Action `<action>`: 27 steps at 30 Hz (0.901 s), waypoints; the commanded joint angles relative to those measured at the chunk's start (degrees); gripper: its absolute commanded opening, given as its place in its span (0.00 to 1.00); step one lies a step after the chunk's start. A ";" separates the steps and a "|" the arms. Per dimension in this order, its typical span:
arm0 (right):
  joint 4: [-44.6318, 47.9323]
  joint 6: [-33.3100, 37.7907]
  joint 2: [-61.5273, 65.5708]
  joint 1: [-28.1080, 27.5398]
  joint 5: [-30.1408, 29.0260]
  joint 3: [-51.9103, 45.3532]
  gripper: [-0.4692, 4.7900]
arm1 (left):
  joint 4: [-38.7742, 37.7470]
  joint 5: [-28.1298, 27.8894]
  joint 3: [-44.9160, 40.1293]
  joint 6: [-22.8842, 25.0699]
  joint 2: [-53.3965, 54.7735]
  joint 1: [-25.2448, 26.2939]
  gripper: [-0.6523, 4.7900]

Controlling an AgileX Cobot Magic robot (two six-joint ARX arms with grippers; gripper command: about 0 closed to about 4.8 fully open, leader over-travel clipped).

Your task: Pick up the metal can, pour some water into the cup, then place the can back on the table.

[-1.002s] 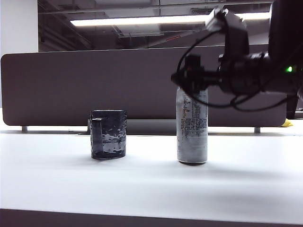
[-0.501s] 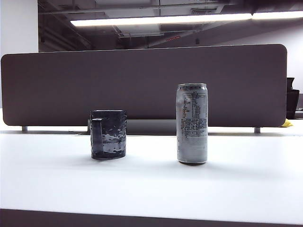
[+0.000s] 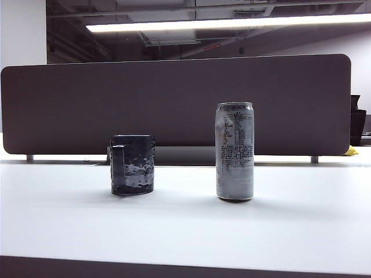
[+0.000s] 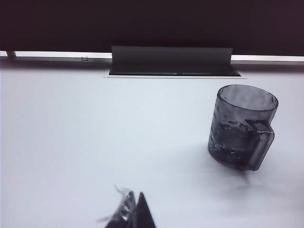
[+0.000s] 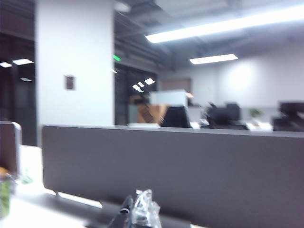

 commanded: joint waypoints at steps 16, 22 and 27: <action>-24.57 0.46 -16.20 0.15 4.83 0.17 0.09 | 0.66 0.24 0.04 -0.15 0.07 3.45 0.11; -24.68 0.46 -16.20 0.15 4.81 0.17 0.09 | 0.66 0.22 0.04 -0.15 0.07 3.43 0.11; -24.72 0.46 -16.20 0.15 4.81 0.17 0.09 | 0.66 0.22 0.04 -0.15 0.07 3.43 0.11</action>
